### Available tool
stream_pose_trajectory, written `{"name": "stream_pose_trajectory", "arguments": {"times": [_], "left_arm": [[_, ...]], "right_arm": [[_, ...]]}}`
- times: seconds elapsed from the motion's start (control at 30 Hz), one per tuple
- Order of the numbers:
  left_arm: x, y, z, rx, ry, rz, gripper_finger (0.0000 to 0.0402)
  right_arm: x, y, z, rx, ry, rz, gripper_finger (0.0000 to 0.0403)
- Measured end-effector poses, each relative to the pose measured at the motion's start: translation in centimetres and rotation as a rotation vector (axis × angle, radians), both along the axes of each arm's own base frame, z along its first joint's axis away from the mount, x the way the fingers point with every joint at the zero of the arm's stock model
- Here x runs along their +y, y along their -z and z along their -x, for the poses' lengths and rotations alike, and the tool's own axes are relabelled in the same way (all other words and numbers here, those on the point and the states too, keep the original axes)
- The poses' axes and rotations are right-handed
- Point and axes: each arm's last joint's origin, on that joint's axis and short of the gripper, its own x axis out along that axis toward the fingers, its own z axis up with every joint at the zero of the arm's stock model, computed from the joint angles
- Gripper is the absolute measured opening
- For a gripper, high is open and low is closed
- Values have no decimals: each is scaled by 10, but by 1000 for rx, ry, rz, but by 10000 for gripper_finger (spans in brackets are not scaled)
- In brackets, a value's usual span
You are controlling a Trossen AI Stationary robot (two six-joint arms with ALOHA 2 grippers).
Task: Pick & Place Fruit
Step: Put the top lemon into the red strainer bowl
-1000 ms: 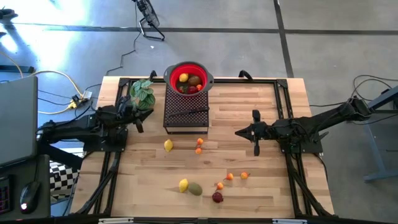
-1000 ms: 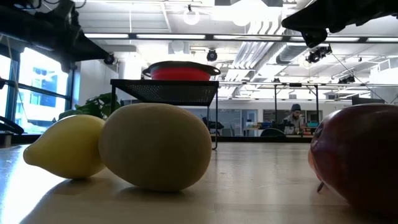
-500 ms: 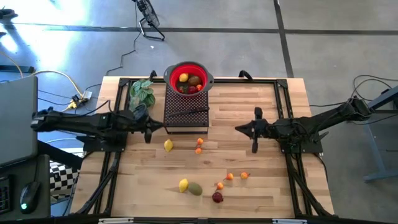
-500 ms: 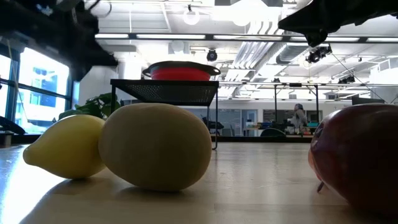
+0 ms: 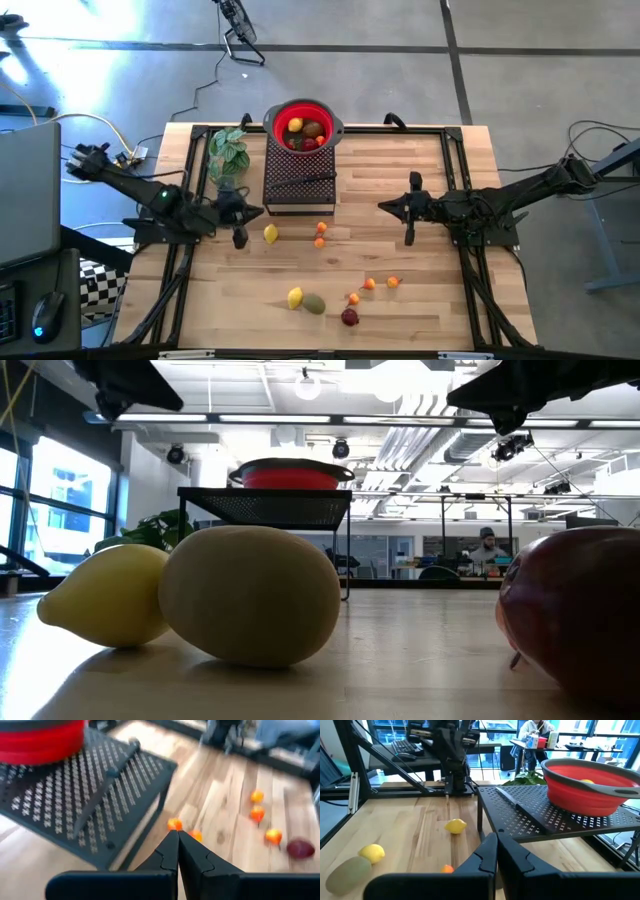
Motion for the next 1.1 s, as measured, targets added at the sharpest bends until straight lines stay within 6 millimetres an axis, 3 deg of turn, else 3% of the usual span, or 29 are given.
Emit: {"name": "stream_pose_trajectory", "arguments": {"times": [0.3, 0.93, 1.1], "left_arm": [[-14, -11, -12, 126, -1, 41, 0], [-15, -9, -12, 148, 32, 96, 0], [-13, -10, -12, 104, -54, 114, 8]], "right_arm": [[0, 0, 0, 1, -1, 5, 3], [-7, 2, -1, 21, 41, 2, 3], [-7, 3, -1, 38, 40, 16, 3]]}}
